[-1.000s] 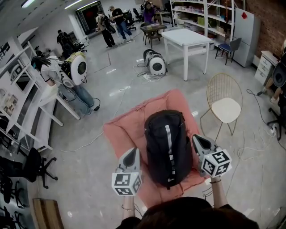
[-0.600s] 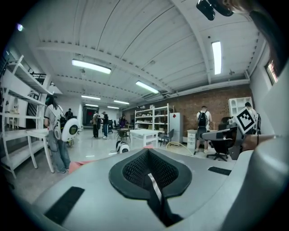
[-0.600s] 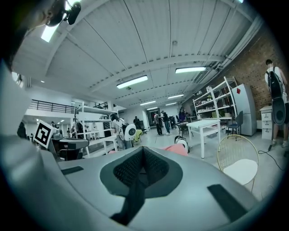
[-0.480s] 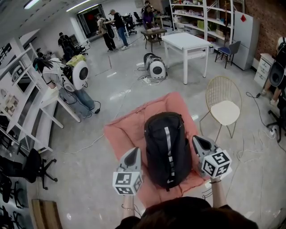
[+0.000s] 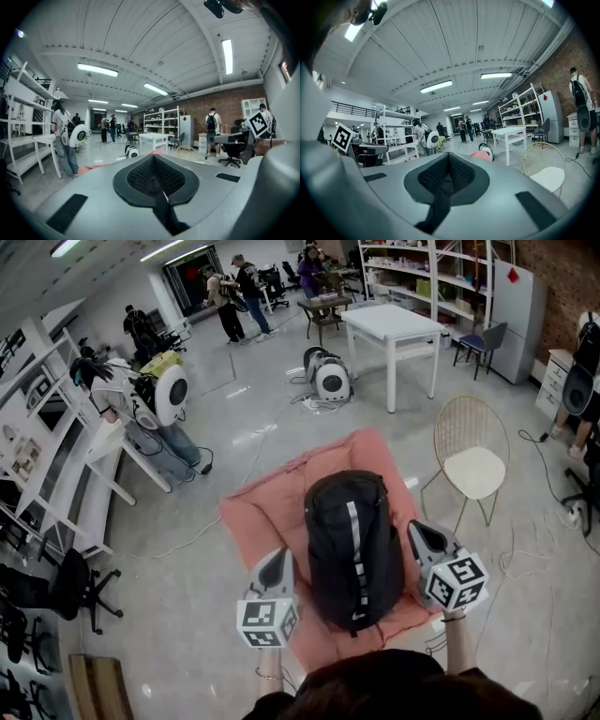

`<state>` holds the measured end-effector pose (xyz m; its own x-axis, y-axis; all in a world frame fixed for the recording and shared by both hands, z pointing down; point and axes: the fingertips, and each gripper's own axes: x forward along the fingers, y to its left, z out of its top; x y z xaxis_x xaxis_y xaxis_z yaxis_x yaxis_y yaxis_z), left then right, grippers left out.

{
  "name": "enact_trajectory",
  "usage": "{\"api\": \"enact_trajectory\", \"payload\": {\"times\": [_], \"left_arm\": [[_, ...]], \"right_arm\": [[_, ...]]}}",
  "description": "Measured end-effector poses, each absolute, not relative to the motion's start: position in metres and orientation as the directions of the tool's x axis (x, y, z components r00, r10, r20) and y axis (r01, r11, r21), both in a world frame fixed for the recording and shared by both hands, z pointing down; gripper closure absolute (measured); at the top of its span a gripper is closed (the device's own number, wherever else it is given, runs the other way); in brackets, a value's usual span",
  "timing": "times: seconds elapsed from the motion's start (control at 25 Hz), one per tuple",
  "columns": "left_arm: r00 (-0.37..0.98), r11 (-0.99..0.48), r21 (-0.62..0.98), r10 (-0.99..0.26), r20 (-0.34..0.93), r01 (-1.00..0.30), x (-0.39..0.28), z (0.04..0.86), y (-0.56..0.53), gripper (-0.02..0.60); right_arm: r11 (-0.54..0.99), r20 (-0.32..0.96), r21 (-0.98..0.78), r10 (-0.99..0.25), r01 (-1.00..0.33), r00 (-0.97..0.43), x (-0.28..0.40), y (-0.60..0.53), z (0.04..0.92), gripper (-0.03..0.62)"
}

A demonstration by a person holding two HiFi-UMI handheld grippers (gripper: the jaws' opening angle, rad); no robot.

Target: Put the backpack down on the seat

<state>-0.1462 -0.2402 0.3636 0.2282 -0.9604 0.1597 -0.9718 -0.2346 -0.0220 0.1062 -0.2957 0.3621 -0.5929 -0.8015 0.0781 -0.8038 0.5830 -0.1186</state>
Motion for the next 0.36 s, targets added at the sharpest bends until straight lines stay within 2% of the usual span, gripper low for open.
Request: {"api": "enact_trajectory", "payload": {"times": [0.36], "left_arm": [[0.217,-0.224,-0.022,-0.961,0.169,-0.974,-0.1434,0.3728,-0.2404,0.568]], "right_arm": [[0.577,0.089,-0.118,-0.805,-0.808,-0.587,0.1137,-0.2963,0.3716,0.582]]}}
